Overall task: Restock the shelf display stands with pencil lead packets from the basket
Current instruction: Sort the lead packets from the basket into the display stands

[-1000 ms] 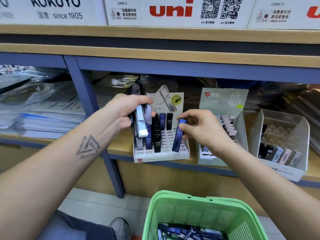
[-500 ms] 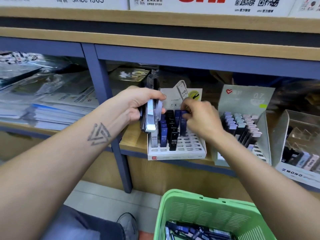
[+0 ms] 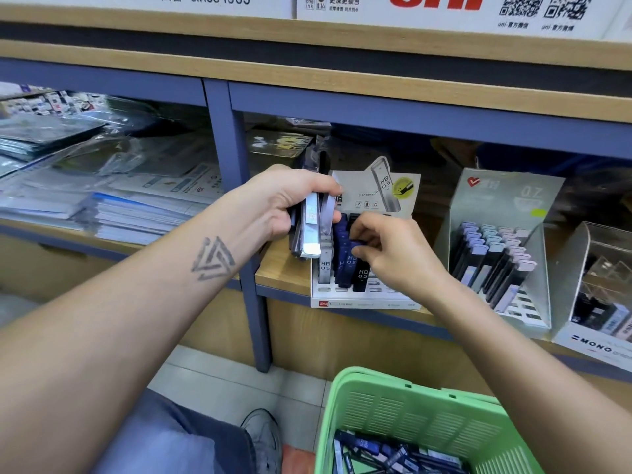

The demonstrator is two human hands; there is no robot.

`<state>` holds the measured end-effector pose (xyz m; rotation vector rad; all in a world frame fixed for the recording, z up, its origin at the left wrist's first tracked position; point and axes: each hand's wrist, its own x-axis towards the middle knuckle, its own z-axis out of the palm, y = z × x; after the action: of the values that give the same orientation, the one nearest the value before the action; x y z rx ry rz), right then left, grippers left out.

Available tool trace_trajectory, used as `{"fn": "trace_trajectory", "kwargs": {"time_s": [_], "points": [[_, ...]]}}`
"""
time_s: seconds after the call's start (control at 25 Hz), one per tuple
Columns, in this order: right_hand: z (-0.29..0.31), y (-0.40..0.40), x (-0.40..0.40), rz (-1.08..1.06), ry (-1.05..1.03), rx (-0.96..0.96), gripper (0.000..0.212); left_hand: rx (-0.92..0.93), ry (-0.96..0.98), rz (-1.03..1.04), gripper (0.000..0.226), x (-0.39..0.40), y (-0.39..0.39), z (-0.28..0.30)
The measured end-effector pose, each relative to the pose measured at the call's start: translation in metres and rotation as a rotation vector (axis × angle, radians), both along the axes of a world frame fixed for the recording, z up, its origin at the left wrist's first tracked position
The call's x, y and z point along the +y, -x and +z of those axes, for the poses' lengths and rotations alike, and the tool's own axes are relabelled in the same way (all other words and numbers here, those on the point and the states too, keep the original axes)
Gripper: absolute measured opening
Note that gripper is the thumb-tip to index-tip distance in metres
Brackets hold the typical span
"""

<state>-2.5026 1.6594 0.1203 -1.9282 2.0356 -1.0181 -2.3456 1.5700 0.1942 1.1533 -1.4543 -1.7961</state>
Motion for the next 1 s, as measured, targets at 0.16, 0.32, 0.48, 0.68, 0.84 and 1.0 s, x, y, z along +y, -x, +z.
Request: {"fn": "trace_trajectory", "kwargs": {"time_s": [0.16,0.32,0.48,0.68,0.84,1.0], "points": [[-0.005,0.000,0.001,0.013,0.005,0.034,0.022,-0.004,-0.002,0.003,0.012,0.001,-0.001,0.000],[-0.003,-0.003,0.004,0.051,0.006,0.030,0.020,-0.008,-0.005,-0.004,0.008,0.001,0.001,0.000],[-0.005,-0.004,0.002,0.021,0.017,0.146,0.011,-0.003,0.010,-0.005,0.008,0.000,0.003,-0.001],[-0.013,-0.004,-0.002,0.041,0.107,0.373,0.011,-0.003,-0.008,-0.014,0.007,-0.002,0.003,-0.003],[-0.011,-0.001,0.000,0.032,0.053,0.329,0.021,-0.011,-0.023,-0.071,0.009,-0.001,0.002,-0.008],[0.019,0.012,0.007,-0.071,0.071,-0.534,0.024,-0.025,-0.031,-0.209,0.012,0.007,0.005,-0.012]]}}
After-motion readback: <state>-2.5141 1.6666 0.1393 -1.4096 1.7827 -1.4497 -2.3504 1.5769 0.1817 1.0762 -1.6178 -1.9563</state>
